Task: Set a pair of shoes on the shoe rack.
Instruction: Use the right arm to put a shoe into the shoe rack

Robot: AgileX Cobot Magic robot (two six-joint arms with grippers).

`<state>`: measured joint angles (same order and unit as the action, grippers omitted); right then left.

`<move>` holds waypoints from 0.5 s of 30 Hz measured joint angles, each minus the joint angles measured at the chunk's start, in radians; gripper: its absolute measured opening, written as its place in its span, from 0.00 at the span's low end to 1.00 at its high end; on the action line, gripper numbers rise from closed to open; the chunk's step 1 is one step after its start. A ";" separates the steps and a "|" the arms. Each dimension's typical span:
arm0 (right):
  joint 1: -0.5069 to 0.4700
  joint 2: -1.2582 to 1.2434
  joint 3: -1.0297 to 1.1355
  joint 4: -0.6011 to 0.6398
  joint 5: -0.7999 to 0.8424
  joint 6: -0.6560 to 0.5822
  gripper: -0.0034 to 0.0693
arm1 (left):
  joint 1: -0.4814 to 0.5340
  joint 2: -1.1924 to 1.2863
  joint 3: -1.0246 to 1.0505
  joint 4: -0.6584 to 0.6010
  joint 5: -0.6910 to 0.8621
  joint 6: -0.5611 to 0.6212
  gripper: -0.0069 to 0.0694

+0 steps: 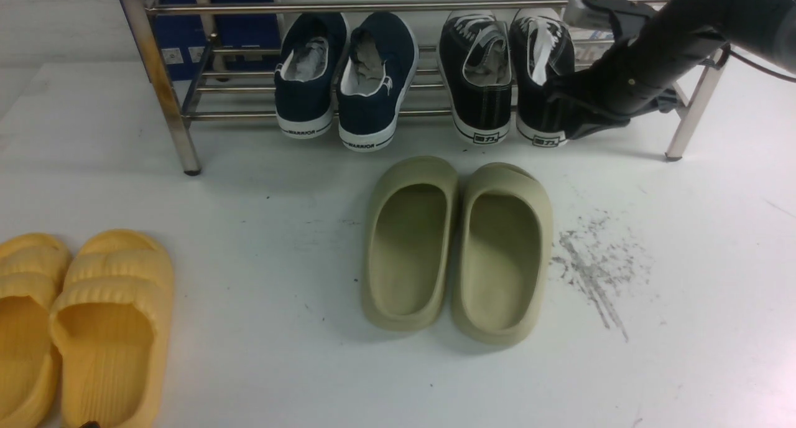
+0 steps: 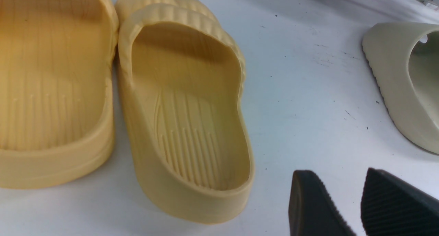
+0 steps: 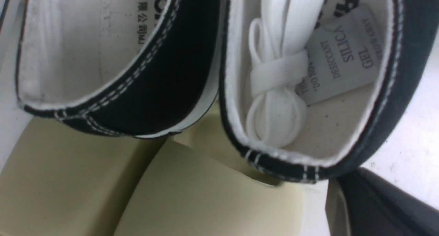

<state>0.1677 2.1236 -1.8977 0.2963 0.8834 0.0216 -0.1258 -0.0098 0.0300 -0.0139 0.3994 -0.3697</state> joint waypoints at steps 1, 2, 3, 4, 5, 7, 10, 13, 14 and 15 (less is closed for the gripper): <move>-0.002 0.000 0.000 0.000 0.000 0.000 0.04 | 0.000 0.000 0.000 0.000 0.000 0.000 0.40; -0.009 -0.003 -0.001 0.000 -0.003 0.000 0.05 | 0.000 0.000 0.000 0.000 0.000 0.000 0.40; -0.010 -0.006 -0.001 0.000 -0.003 0.000 0.05 | 0.000 0.000 0.000 0.000 0.000 0.000 0.40; -0.011 -0.006 -0.001 0.000 -0.003 0.000 0.05 | 0.000 0.000 0.000 0.000 0.000 0.000 0.40; -0.011 -0.012 -0.001 0.001 0.000 0.000 0.05 | 0.000 0.000 0.000 0.000 0.000 0.000 0.40; -0.011 -0.018 -0.003 0.005 0.023 0.000 0.05 | 0.000 0.000 0.000 0.000 0.000 0.000 0.40; -0.011 -0.019 -0.003 0.006 0.073 -0.005 0.05 | 0.000 0.000 0.000 0.000 0.000 0.000 0.40; -0.015 -0.023 -0.003 0.006 0.143 -0.032 0.05 | 0.000 0.000 0.000 0.000 0.000 0.000 0.40; -0.017 -0.037 -0.003 0.004 0.188 -0.050 0.05 | 0.000 0.000 0.000 0.000 0.000 0.000 0.40; -0.017 -0.049 -0.002 0.002 0.210 -0.058 0.05 | 0.000 0.000 0.000 0.000 0.000 0.000 0.40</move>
<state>0.1507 2.0743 -1.8998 0.2987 1.0931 -0.0363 -0.1258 -0.0098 0.0300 -0.0139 0.3994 -0.3697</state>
